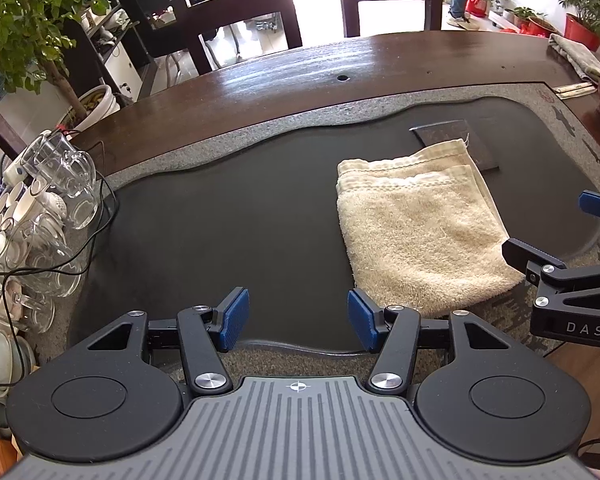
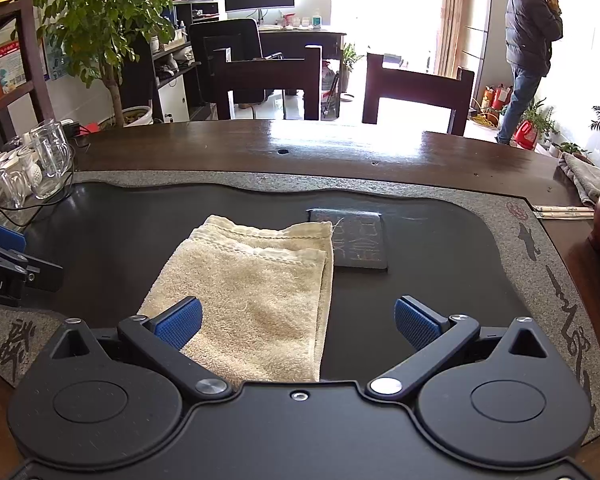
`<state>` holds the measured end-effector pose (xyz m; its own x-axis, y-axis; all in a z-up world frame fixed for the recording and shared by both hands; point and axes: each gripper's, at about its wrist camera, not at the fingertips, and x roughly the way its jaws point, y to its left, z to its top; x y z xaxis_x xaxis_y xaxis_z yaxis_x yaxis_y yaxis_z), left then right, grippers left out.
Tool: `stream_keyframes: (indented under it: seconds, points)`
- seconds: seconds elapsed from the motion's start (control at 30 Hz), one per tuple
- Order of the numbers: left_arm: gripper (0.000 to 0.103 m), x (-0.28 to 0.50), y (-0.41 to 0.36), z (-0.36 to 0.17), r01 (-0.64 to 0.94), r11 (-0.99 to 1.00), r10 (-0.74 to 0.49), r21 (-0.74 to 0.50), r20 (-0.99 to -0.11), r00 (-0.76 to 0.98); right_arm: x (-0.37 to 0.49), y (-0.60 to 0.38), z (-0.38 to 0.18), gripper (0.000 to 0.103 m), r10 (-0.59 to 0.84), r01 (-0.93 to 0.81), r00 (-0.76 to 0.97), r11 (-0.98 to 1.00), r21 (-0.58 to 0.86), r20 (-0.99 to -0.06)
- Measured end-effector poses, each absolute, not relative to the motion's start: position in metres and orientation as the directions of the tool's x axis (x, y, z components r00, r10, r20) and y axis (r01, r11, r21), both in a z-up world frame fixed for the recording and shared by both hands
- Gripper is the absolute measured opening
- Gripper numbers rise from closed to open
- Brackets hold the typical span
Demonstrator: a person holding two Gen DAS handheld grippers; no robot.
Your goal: Fold towel
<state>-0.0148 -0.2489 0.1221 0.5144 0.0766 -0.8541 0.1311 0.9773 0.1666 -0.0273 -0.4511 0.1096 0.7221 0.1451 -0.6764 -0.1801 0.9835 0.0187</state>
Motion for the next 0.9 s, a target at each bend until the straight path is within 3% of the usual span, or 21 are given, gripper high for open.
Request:
stream_keyframes:
  seconds: [0.9]
  points:
    - [0.056, -0.019, -0.249, 0.111, 0.148, 0.976, 0.068, 0.158, -0.874, 0.481, -0.031, -0.452, 0.109, 0.103, 0.149, -0.181, 0.720, 0.983, 0.024, -0.678]
